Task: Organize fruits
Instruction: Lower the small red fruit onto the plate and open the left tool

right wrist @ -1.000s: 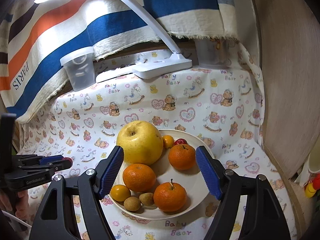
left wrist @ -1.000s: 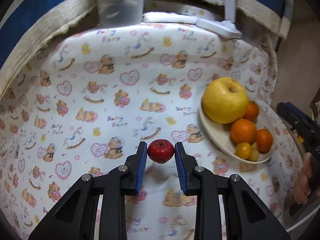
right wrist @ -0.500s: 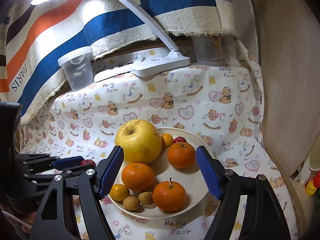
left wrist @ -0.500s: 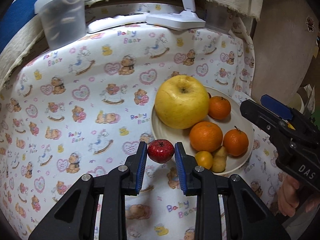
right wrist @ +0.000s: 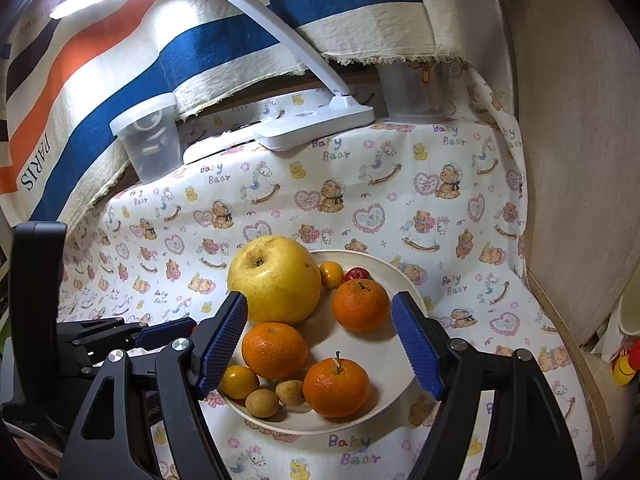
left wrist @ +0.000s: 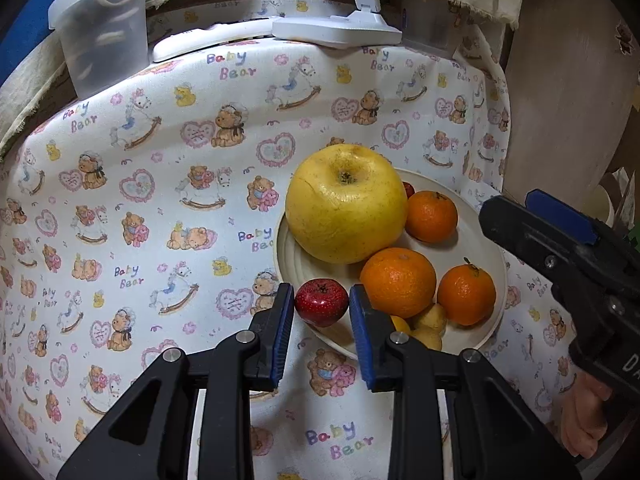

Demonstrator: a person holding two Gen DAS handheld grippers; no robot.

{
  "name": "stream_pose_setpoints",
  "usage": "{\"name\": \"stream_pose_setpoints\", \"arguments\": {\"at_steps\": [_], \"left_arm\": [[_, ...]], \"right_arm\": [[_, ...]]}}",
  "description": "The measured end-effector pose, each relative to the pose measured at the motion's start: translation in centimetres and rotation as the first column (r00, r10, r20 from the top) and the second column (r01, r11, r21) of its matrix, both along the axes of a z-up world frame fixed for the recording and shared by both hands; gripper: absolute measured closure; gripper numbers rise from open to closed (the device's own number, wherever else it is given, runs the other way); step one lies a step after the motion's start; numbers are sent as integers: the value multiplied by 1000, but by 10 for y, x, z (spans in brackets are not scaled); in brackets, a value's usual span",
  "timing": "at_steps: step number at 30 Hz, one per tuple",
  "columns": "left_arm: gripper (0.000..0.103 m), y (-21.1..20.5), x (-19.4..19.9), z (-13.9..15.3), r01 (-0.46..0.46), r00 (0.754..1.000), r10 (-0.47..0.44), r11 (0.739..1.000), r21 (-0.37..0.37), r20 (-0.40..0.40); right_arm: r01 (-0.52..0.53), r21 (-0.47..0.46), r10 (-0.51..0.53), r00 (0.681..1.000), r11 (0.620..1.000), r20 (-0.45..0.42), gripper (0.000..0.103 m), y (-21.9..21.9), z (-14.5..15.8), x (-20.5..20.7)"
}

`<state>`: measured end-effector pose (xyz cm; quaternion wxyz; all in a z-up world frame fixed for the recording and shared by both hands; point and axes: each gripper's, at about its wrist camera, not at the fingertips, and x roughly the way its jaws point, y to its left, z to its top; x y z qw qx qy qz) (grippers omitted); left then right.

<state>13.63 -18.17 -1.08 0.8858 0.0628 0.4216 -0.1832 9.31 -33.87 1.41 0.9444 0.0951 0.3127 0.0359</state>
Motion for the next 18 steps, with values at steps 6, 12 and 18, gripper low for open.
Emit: {"name": "stream_pose_setpoints", "arguments": {"at_steps": [6,12,18], "left_arm": [[71,-3,-5,-3,17,1000,-17,1000,4,22],[65,1,-12,5,18,998,-17,1000,-11,68],[44,14,-28,20,13,983,-10,1000,-13,184]], "right_arm": [[4,-6,-4,1000,1000,-5,27,-1,-1,1],[10,-2,-10,1000,1000,-6,27,-2,0,1],[12,-13,-12,1000,1000,8,27,2,1,-2]]}}
